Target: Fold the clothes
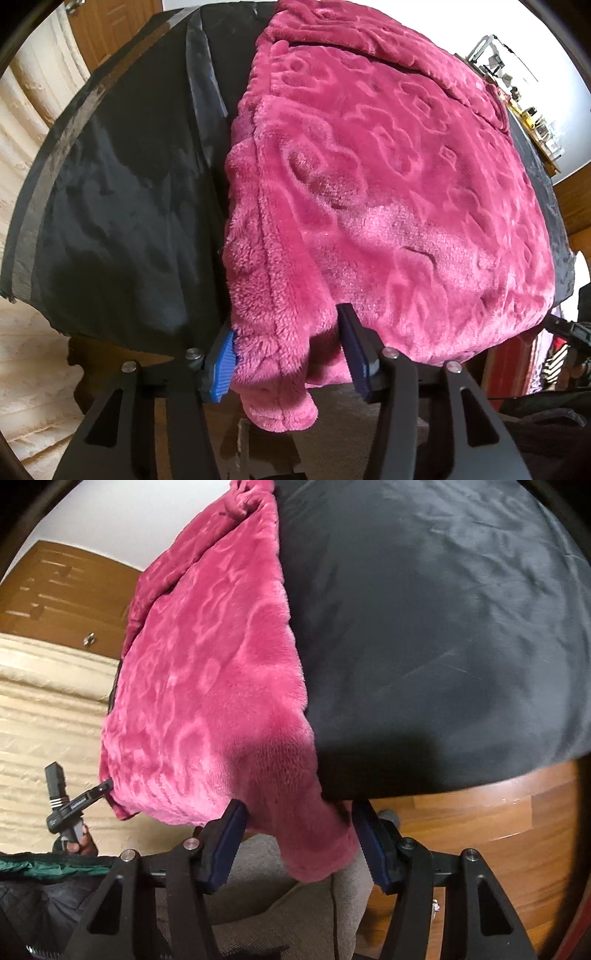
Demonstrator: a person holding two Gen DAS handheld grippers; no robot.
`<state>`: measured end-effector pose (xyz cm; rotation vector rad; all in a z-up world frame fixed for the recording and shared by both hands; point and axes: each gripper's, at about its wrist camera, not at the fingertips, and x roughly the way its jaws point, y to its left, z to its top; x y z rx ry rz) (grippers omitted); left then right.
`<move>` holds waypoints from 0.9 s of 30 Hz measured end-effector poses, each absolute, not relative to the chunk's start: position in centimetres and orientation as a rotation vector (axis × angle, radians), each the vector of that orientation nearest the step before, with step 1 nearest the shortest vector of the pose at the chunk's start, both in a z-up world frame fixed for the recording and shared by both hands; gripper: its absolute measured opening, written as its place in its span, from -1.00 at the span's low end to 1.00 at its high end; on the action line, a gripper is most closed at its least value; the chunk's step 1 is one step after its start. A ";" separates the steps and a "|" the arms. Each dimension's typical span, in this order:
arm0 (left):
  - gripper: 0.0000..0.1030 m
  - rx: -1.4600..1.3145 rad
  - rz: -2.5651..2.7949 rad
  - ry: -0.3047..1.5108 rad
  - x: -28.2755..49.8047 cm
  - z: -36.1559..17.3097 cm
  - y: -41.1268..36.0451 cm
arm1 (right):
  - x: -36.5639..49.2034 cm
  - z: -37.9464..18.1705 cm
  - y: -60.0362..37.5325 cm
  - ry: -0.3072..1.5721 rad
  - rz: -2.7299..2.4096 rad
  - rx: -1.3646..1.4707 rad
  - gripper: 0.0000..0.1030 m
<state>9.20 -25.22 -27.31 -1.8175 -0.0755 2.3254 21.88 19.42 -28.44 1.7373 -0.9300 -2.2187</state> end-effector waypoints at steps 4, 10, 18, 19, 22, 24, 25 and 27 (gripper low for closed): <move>0.11 -1.809 2.318 -0.038 9.0 -27.2 -25.3 | 21.6 -28.4 19.1 -0.930 -2.179 1.723 -0.15; 0.01 -1.823 2.300 -0.033 8.6 -27.1 -25.7 | 21.3 -26.8 17.0 -0.818 -2.124 1.710 -0.52; -0.13 -1.826 2.279 -0.013 8.1 -26.8 -26.7 | 20.7 -25.0 15.4 -0.769 -2.118 1.656 -0.52; -0.12 -1.828 2.276 -0.016 8.0 -26.8 -26.9 | 20.5 -25.3 15.4 -0.780 -2.116 1.661 -0.51; -0.04 -1.842 2.263 -0.031 7.7 -26.9 -27.5 | 20.2 -25.9 15.7 -0.825 -2.104 1.679 -0.51; -0.01 -1.852 2.254 -0.059 7.4 -27.0 -28.1 | 20.1 -26.0 16.0 -0.857 -2.094 1.687 -0.50; 0.00 -1.850 2.253 -0.055 7.3 -26.9 -28.3 | 20.0 -26.1 16.1 -0.871 -2.090 1.689 -0.50; 0.00 -1.847 2.251 -0.030 7.1 -26.8 -28.5 | 19.8 -26.1 16.1 -0.883 -2.089 1.686 -0.50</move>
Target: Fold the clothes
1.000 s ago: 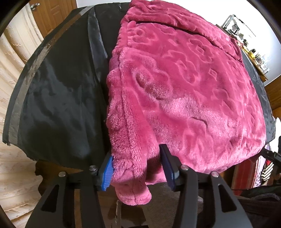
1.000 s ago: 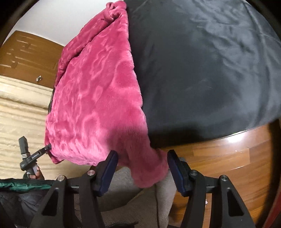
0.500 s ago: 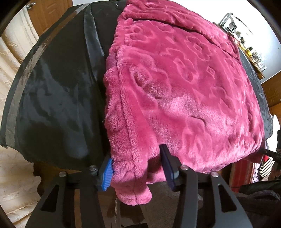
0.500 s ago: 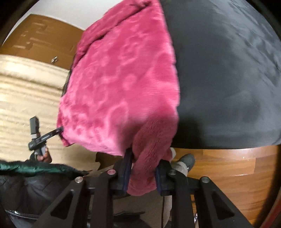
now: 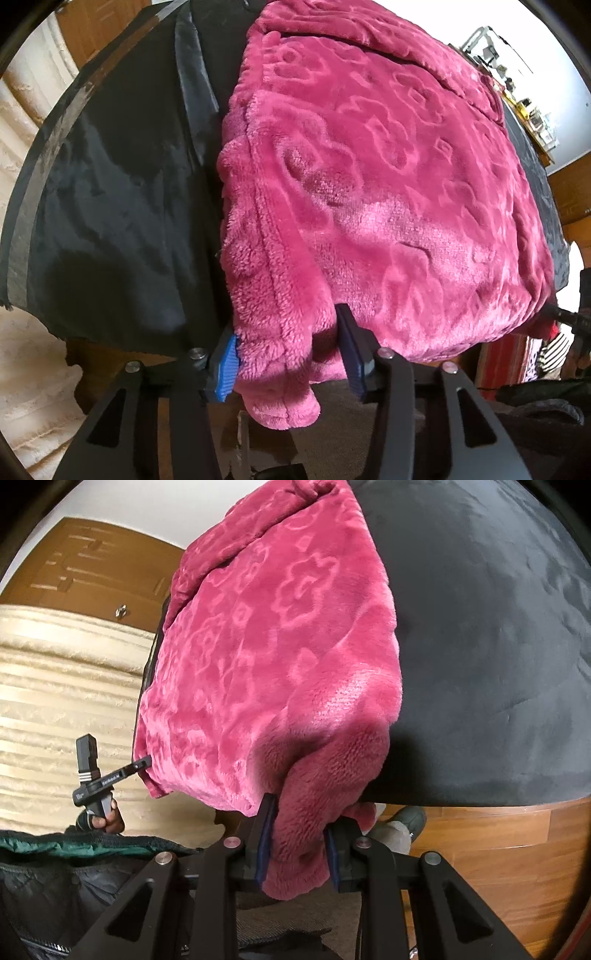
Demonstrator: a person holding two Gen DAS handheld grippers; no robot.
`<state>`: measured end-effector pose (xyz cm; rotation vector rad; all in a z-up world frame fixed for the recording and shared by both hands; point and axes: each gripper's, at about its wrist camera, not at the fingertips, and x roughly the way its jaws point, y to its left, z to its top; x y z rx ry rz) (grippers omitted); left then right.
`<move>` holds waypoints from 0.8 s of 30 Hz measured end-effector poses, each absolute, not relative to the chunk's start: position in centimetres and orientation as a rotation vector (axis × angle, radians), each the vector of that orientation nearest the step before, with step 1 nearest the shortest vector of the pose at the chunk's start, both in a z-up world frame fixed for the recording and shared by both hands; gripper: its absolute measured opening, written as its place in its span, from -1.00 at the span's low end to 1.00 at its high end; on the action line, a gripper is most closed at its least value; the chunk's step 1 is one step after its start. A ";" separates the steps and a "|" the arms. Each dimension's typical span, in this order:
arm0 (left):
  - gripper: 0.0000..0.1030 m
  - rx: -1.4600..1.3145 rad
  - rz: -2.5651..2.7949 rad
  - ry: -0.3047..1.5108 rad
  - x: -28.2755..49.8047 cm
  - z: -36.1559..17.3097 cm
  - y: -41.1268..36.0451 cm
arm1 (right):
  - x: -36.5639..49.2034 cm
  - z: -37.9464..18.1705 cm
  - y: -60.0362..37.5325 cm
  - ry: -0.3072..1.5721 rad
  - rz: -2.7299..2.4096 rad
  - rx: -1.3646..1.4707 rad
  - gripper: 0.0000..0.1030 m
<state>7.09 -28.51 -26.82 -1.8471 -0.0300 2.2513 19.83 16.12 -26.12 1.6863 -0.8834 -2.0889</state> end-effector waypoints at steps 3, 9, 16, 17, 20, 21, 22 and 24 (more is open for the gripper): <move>-0.05 -1.847 2.248 -0.022 6.8 -26.6 -29.0 | 19.8 -25.9 15.9 -0.867 -2.100 1.683 -0.50; -0.54 -1.830 2.218 -0.059 6.2 -25.1 -30.4 | 19.5 -23.5 15.4 -0.876 -2.106 1.553 -0.52; -0.58 -1.738 2.216 -0.217 4.3 -21.7 -33.9 | 17.6 -18.4 15.5 -0.879 -2.103 1.280 -0.52; -0.58 -1.721 2.221 -0.235 4.5 -21.2 -33.2 | 17.3 -18.0 15.6 -0.879 -2.105 1.259 -0.52; -0.58 -1.678 2.234 -0.264 5.1 -19.9 -30.7 | 16.4 -17.7 15.6 -0.832 -2.125 1.284 -0.52; -0.58 -1.671 2.237 -0.260 4.7 -19.7 -30.3 | 16.1 -18.1 15.6 -0.825 -2.130 1.312 -0.52; -0.58 -1.675 2.236 -0.257 4.9 -19.6 -29.9 | 16.0 -18.5 15.7 -0.823 -2.135 1.341 -0.52; -0.58 -1.690 2.231 -0.251 5.7 -19.4 -29.1 | 15.9 -19.8 16.0 -0.823 -2.143 1.414 -0.52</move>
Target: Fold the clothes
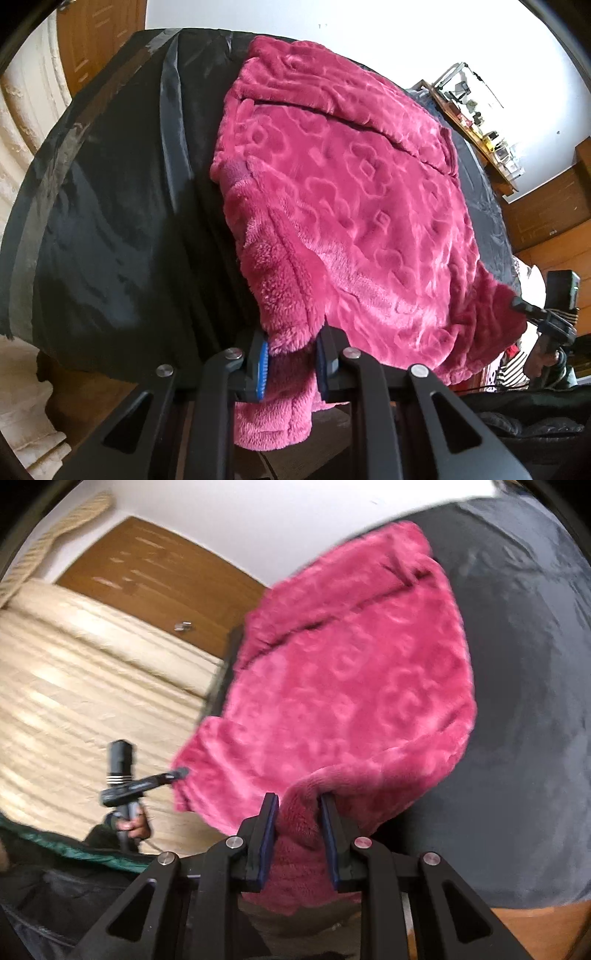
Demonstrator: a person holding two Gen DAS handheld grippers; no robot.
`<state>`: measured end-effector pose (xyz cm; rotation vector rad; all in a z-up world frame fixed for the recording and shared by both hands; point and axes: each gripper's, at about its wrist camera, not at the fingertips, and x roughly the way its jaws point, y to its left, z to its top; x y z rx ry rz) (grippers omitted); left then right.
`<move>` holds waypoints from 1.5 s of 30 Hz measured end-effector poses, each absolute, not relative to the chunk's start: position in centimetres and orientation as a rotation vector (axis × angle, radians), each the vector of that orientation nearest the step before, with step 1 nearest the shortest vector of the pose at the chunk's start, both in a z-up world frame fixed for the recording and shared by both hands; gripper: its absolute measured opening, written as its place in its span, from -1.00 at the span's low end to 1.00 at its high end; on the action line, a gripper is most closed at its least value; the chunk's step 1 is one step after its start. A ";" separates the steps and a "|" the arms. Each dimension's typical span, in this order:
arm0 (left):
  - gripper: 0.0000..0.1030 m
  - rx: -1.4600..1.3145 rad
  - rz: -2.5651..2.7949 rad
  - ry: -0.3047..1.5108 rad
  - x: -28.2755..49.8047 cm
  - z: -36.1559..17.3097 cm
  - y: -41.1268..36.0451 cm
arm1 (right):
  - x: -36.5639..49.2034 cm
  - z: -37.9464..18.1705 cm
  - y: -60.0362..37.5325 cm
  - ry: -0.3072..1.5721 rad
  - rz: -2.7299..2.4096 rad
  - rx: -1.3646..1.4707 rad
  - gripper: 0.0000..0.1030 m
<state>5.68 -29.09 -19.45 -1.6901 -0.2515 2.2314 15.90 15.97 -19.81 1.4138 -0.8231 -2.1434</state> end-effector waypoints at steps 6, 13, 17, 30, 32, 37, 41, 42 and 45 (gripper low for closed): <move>-0.58 -1.788 2.214 -0.253 5.5 -21.1 -30.0 | 16.9 -22.6 16.9 -0.846 -2.160 1.552 -0.48; -0.57 -1.845 2.203 -0.229 5.3 -22.5 -30.3 | 18.1 -23.9 18.1 -0.918 -2.186 1.594 -0.33; -0.55 -1.870 2.198 -0.227 5.4 -23.1 -30.3 | 18.9 -24.0 18.4 -0.955 -2.193 1.587 0.11; -0.48 -1.909 2.194 -0.233 5.6 -24.6 -30.3 | 18.9 -26.6 18.1 -1.029 -2.088 1.647 0.11; -0.46 -1.911 2.191 -0.230 5.6 -24.7 -30.3 | 18.5 -26.7 17.5 -1.015 -2.063 1.630 0.11; -0.40 -1.922 2.166 -0.256 5.4 -25.4 -30.6 | 17.7 -27.5 17.2 -1.081 -1.986 1.567 0.11; -0.48 -1.911 2.161 -0.228 5.3 -25.4 -30.4 | 17.6 -27.7 17.1 -1.064 -1.977 1.571 -0.03; -0.51 -1.905 2.161 -0.219 5.3 -25.3 -30.2 | 17.6 -27.7 16.9 -1.036 -1.980 1.592 -0.34; -0.61 -1.888 2.159 -0.215 5.4 -24.9 -29.9 | 17.7 -27.3 16.3 -1.029 -1.950 1.565 -0.59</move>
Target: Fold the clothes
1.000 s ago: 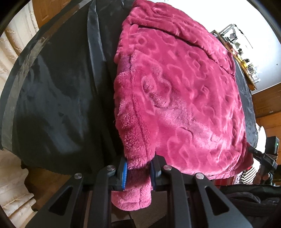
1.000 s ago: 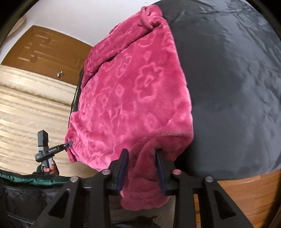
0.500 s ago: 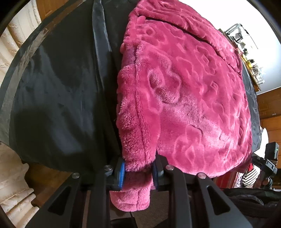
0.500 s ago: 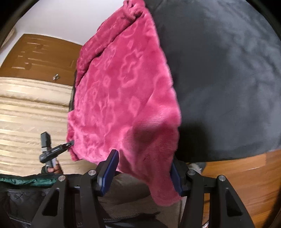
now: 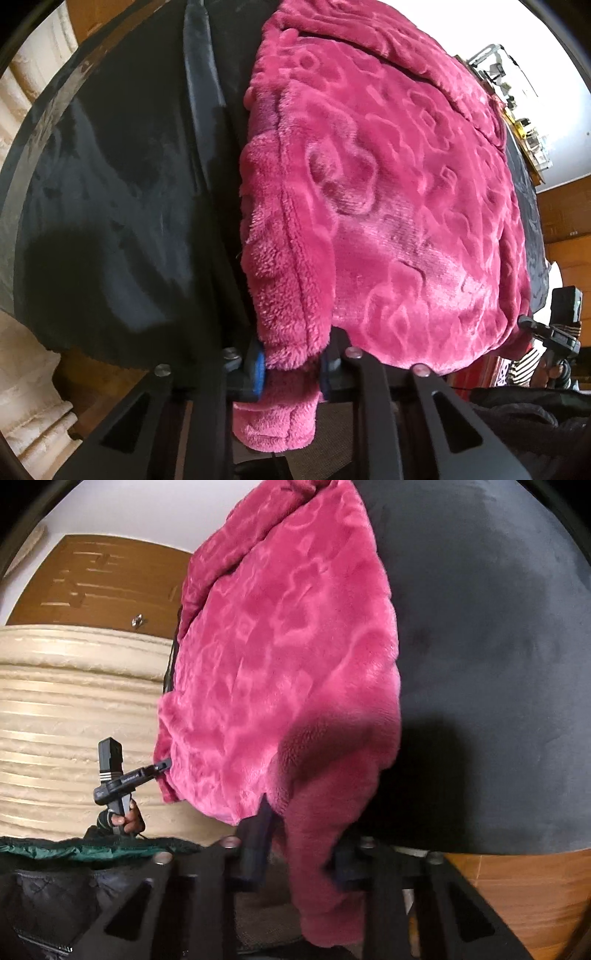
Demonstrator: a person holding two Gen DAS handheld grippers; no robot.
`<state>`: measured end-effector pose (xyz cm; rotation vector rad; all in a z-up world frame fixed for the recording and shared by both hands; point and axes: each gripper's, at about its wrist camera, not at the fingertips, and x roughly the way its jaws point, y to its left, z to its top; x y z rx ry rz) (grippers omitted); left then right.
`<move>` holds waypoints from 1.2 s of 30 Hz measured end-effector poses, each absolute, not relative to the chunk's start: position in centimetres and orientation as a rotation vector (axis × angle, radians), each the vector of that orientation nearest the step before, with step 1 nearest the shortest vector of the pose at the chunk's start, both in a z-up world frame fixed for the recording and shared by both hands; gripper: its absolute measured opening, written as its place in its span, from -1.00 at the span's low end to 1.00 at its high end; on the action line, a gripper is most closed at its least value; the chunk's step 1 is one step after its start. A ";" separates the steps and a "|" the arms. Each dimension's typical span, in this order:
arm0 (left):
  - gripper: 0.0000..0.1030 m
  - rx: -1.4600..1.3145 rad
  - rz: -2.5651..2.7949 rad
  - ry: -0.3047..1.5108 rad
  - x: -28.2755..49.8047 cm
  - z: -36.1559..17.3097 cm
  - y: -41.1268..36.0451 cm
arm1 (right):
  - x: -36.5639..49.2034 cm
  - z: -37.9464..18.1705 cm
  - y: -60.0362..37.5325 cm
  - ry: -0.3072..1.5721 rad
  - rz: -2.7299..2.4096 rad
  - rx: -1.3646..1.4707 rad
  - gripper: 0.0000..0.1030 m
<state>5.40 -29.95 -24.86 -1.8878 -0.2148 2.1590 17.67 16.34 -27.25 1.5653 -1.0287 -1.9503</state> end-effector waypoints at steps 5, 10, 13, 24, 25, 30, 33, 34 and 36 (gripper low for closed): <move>-0.62 -1.829 2.144 -0.320 4.8 -23.3 -29.9 | 17.2 -24.1 15.6 -1.083 -1.892 1.326 -0.60; -0.63 -1.719 2.125 -0.432 2.9 -20.5 -30.0 | 15.2 -21.6 15.2 -1.096 -1.873 1.202 -0.60; -0.63 -1.653 2.116 -0.473 1.4 -18.9 -30.2 | 14.1 -20.8 15.3 -1.141 -1.851 1.137 -0.60; -0.63 -1.470 2.060 -0.639 -4.3 -13.6 -29.3 | 8.5 -15.9 17.2 -1.235 -1.866 0.913 -0.60; -0.63 -1.452 2.055 -0.658 -5.1 -13.1 -29.4 | 7.8 -15.5 17.2 -1.229 -1.876 0.903 -0.60; -0.63 -1.379 2.053 -0.707 -9.1 -11.1 -29.2 | 4.3 -13.8 17.8 -1.210 -1.926 0.865 -0.60; -0.63 -1.355 2.049 -0.737 -11.8 -10.6 -29.0 | 2.6 -13.3 18.8 -1.224 -1.956 0.847 -0.60; -0.63 -1.348 2.050 -0.747 -12.7 -10.5 -28.9 | 2.0 -13.1 19.3 -1.234 -1.968 0.838 -0.60; -0.62 -1.335 2.050 -0.768 -14.7 -10.1 -28.8 | 0.7 -12.8 20.1 -1.253 -1.995 0.821 -0.60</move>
